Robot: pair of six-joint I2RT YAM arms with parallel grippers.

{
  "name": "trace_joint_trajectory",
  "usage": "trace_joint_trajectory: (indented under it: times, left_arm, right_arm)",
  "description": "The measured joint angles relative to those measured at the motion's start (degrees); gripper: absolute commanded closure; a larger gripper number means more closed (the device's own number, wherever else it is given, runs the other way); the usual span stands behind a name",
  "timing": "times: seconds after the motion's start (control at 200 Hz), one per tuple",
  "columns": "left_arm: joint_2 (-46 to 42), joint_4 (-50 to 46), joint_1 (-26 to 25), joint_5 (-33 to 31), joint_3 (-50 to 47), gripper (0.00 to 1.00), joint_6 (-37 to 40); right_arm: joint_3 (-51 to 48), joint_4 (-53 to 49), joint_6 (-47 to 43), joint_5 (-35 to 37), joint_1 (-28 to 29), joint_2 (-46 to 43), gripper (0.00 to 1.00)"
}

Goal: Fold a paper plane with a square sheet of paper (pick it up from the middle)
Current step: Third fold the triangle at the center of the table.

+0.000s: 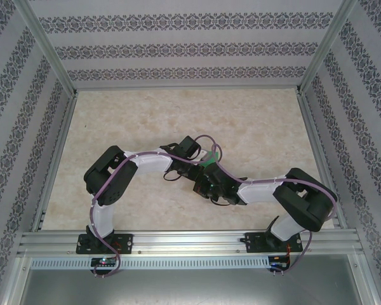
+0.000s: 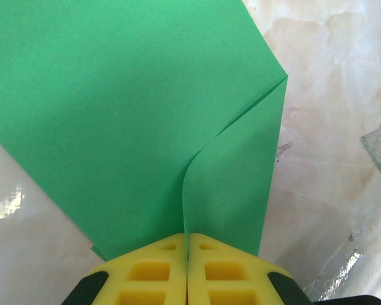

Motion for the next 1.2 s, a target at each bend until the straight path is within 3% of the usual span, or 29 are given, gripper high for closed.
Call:
trace_joint_trajectory:
  times: [0.315, 0.46, 0.679, 0.854, 1.199]
  left_arm:
    - [0.0, 0.5, 0.0, 0.2, -0.1, 0.91, 0.0]
    - [0.0, 0.4, 0.0, 0.2, -0.1, 0.92, 0.0]
    - [0.0, 0.4, 0.0, 0.2, -0.1, 0.92, 0.0]
    - [0.0, 0.4, 0.0, 0.2, -0.1, 0.91, 0.0]
    - [0.0, 0.4, 0.0, 0.2, -0.1, 0.88, 0.0]
  right_arm:
    - [-2.0, -1.9, -0.1, 0.7, -1.1, -7.6, 0.94]
    - [-5.4, -1.1, -0.1, 1.0, -6.1, -12.8, 0.94]
    - [-6.3, -0.9, -2.1, -1.2, -13.7, -12.9, 0.93]
    - [-4.9, 0.2, -4.5, -4.9, -18.1, -10.6, 0.93]
    - [0.7, 3.6, -7.1, -9.4, -19.8, 2.1, 0.95]
